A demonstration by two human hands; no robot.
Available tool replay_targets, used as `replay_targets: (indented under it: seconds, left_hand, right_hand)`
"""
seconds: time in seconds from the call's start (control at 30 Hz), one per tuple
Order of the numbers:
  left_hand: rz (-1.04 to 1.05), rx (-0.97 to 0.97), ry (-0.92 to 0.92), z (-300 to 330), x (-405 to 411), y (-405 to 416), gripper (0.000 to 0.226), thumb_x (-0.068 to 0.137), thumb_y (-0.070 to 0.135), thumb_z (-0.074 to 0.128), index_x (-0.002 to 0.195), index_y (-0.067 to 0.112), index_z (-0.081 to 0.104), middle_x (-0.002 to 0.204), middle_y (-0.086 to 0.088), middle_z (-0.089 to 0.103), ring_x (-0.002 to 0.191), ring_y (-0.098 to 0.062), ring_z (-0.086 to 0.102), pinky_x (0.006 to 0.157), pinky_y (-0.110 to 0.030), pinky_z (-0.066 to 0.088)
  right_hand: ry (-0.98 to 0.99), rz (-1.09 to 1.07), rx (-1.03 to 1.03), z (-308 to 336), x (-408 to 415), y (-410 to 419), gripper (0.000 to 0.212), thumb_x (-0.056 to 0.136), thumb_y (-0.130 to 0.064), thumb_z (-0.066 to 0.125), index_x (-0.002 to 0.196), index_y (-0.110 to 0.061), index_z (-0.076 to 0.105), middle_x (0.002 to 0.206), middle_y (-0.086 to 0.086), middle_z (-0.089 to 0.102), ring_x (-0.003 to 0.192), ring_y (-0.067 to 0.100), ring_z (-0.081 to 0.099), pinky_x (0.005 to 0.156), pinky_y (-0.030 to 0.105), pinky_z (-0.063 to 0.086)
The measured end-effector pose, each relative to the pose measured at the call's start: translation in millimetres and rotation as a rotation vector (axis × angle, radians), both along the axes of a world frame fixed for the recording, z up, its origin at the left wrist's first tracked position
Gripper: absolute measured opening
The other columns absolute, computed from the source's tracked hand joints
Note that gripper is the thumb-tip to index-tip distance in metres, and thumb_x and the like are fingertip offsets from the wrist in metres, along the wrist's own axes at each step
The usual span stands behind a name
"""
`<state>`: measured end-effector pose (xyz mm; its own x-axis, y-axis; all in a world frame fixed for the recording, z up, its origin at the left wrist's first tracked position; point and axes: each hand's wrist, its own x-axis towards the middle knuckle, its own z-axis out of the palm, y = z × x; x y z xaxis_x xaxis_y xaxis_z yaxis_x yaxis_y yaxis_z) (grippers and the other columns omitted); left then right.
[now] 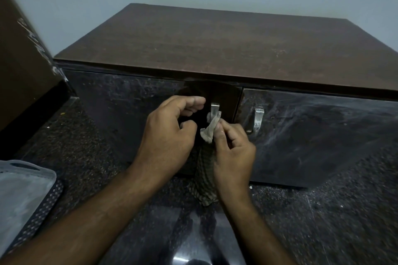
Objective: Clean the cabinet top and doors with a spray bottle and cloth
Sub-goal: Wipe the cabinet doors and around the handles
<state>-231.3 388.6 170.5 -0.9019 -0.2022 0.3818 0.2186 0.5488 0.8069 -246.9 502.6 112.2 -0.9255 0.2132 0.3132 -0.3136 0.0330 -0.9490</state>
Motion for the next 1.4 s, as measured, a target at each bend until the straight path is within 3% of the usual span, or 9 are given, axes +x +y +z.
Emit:
replay_targets:
  seconds: [0.17, 0.33, 0.43, 0.57, 0.73, 0.93, 1.1, 1.23, 1.4]
  left_hand:
    - [0.007, -0.001, 0.008, -0.4, -1.4, 0.1, 0.045, 0.083, -0.006, 0.052, 0.118, 0.019, 0.067, 0.11, 0.012, 0.066, 0.106, -0.002, 0.061, 0.091, -0.014, 0.049]
    - [-0.002, -0.022, 0.01, -1.3, -0.3, -0.8, 0.048, 0.081, -0.008, 0.053, 0.118, 0.02, 0.067, 0.11, 0.013, 0.065, 0.107, -0.003, 0.061, 0.091, -0.014, 0.048]
    - [-0.013, -0.029, 0.017, -2.5, -0.5, -1.7, 0.051, 0.08, -0.009, 0.052, 0.119, 0.02, 0.067, 0.111, 0.013, 0.065, 0.107, -0.003, 0.061, 0.092, -0.016, 0.049]
    - [0.0, -0.026, 0.028, -3.4, -1.9, -0.9, 0.052, 0.078, -0.011, 0.051, 0.117, 0.019, 0.067, 0.11, 0.013, 0.066, 0.106, -0.003, 0.061, 0.091, -0.015, 0.048]
    - [-0.005, -0.04, 0.042, -5.0, -2.9, -2.1, 0.055, 0.076, -0.013, 0.05, 0.118, 0.019, 0.067, 0.11, 0.012, 0.066, 0.107, -0.004, 0.061, 0.092, -0.015, 0.048]
    - [-0.016, -0.054, 0.042, -5.3, -3.5, -3.8, 0.056, 0.076, -0.013, 0.05, 0.119, 0.019, 0.067, 0.111, 0.013, 0.065, 0.108, -0.002, 0.06, 0.092, -0.012, 0.046]
    - [-0.007, -0.059, 0.05, -5.7, -4.0, -5.3, 0.055, 0.076, -0.013, 0.05, 0.118, 0.019, 0.067, 0.11, 0.013, 0.065, 0.106, -0.002, 0.06, 0.09, -0.011, 0.046]
    - [-0.02, -0.077, 0.055, -4.1, -3.6, -3.3, 0.056, 0.075, -0.014, 0.05, 0.118, 0.016, 0.067, 0.11, 0.011, 0.065, 0.107, -0.003, 0.06, 0.091, -0.011, 0.045]
    - [-0.006, -0.088, 0.061, -3.6, -2.7, -4.3, 0.055, 0.074, -0.014, 0.051, 0.117, 0.016, 0.067, 0.109, 0.01, 0.065, 0.105, -0.003, 0.06, 0.091, -0.012, 0.046]
  right_hand:
    - [0.275, -0.134, 0.423, -24.8, -5.9, 10.2, 0.018, 0.093, -0.003, 0.065, 0.109, -0.004, 0.074, 0.092, 0.002, 0.066, 0.086, 0.015, 0.064, 0.078, 0.018, 0.05]
    - [0.366, -0.3, 0.68, -31.6, -8.8, 11.4, 0.01, 0.08, 0.004, 0.078, 0.077, -0.002, 0.07, 0.077, 0.007, 0.067, 0.072, 0.023, 0.062, 0.071, 0.022, 0.045]
    - [0.241, -0.318, 0.653, -32.3, -8.3, 5.1, 0.013, 0.078, -0.002, 0.081, 0.075, -0.005, 0.069, 0.072, 0.004, 0.065, 0.064, 0.017, 0.061, 0.059, 0.029, 0.051]
    - [0.2, -0.333, 0.472, -28.5, -8.2, 1.3, 0.008, 0.079, -0.003, 0.079, 0.075, -0.005, 0.072, 0.071, 0.003, 0.068, 0.061, 0.006, 0.057, 0.061, 0.005, 0.044]
    - [0.161, -0.316, 0.476, -41.1, -9.2, -1.4, 0.012, 0.08, -0.002, 0.079, 0.075, -0.004, 0.069, 0.071, 0.004, 0.066, 0.06, 0.011, 0.059, 0.056, 0.014, 0.044]
    - [0.233, -0.325, 0.536, -45.9, -11.4, -1.0, 0.011, 0.083, -0.001, 0.075, 0.076, -0.003, 0.067, 0.072, 0.004, 0.063, 0.064, 0.012, 0.057, 0.06, 0.016, 0.043]
    - [0.229, -0.33, 0.466, -28.8, -3.8, -3.1, 0.011, 0.084, 0.008, 0.072, 0.092, 0.0, 0.073, 0.085, 0.007, 0.069, 0.079, 0.005, 0.059, 0.075, 0.002, 0.043]
    - [0.34, -0.365, 0.483, -18.5, -7.1, -3.2, 0.018, 0.09, 0.011, 0.061, 0.103, 0.006, 0.072, 0.096, 0.012, 0.066, 0.088, 0.017, 0.062, 0.081, 0.016, 0.05]
    - [0.198, -0.311, 0.493, -20.9, -2.1, -1.5, 0.023, 0.088, 0.013, 0.063, 0.107, 0.004, 0.072, 0.092, 0.0, 0.059, 0.083, -0.001, 0.052, 0.076, -0.003, 0.038]
